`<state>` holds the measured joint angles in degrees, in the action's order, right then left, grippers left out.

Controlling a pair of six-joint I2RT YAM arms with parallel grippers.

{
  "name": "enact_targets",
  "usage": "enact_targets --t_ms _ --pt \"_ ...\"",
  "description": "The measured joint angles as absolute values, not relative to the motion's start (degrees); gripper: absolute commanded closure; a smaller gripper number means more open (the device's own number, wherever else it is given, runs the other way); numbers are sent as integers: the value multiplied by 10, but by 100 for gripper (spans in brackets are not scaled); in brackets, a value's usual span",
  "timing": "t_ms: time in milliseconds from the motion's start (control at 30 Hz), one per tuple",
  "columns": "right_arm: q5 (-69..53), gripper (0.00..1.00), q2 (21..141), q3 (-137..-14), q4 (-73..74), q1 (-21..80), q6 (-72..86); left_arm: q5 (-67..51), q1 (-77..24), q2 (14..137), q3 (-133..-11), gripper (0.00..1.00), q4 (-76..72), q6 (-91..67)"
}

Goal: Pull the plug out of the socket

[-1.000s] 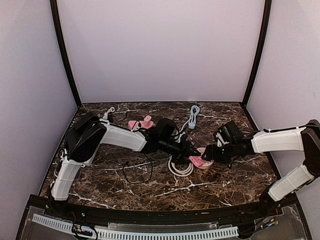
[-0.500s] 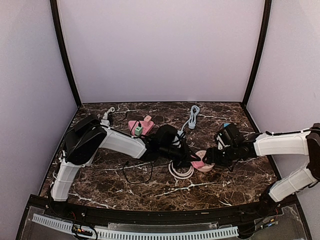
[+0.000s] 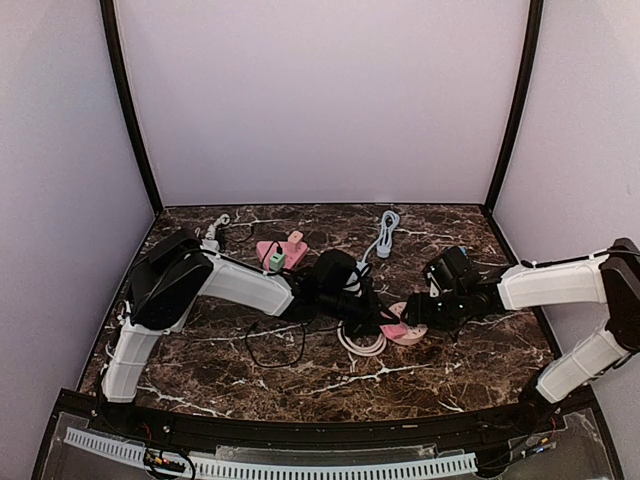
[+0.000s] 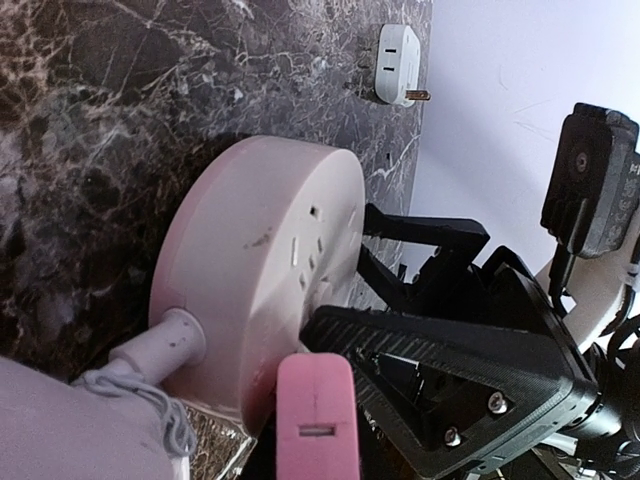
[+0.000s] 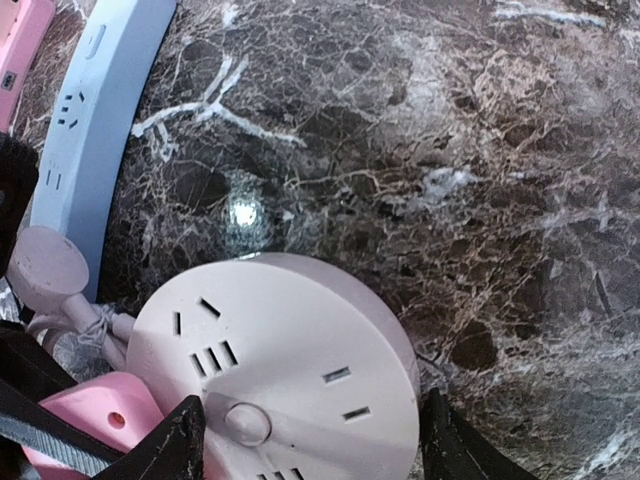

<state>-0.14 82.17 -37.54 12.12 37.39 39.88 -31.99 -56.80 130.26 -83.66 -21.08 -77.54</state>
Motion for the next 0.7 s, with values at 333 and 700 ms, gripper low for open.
enact_targets --t_ms 333,700 --pt "60 32 850 -384 83 402 421 -321 -568 1285 -817 100 -204 -772" --pt "103 30 833 -365 77 475 459 -324 -574 1241 -757 100 -201 -768"
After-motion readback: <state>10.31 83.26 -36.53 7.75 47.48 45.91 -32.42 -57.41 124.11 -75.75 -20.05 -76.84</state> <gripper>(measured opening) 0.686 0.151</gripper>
